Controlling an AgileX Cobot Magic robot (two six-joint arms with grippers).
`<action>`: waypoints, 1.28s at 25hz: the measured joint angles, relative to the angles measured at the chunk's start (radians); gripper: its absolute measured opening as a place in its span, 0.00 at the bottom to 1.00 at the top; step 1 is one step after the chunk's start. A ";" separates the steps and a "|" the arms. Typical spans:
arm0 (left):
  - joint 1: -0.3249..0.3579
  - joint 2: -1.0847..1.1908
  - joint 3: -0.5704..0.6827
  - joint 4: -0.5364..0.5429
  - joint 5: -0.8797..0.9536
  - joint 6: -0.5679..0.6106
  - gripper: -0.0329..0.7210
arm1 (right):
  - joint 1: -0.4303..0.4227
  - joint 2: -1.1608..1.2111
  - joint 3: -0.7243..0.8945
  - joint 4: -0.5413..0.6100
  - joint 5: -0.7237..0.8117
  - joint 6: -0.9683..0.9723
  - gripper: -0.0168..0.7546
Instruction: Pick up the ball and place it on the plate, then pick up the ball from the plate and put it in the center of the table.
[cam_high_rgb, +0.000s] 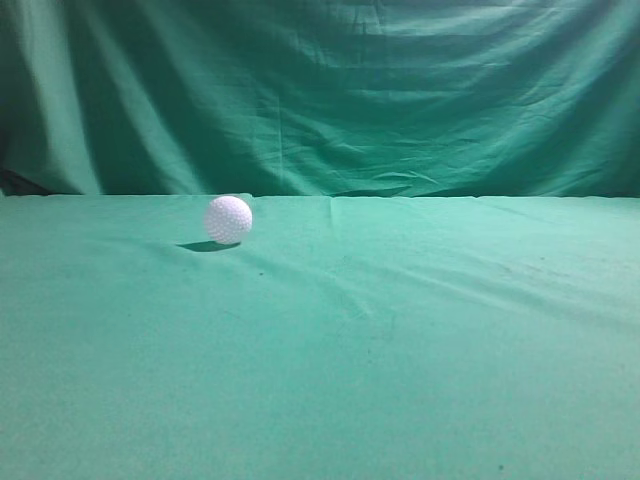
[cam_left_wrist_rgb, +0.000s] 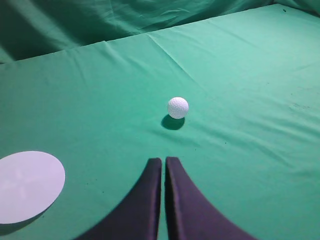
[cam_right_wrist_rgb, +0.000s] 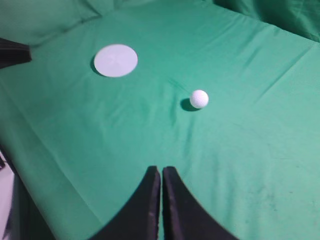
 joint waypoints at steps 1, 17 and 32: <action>0.000 0.000 0.000 0.000 0.000 0.000 0.04 | 0.000 -0.031 0.048 0.015 -0.036 0.000 0.02; 0.000 -0.002 0.000 -0.002 0.000 0.000 0.04 | 0.000 -0.176 0.228 0.102 -0.153 0.003 0.02; 0.000 -0.002 0.000 -0.002 0.000 0.000 0.04 | -0.100 -0.258 0.317 -0.038 -0.325 -0.021 0.02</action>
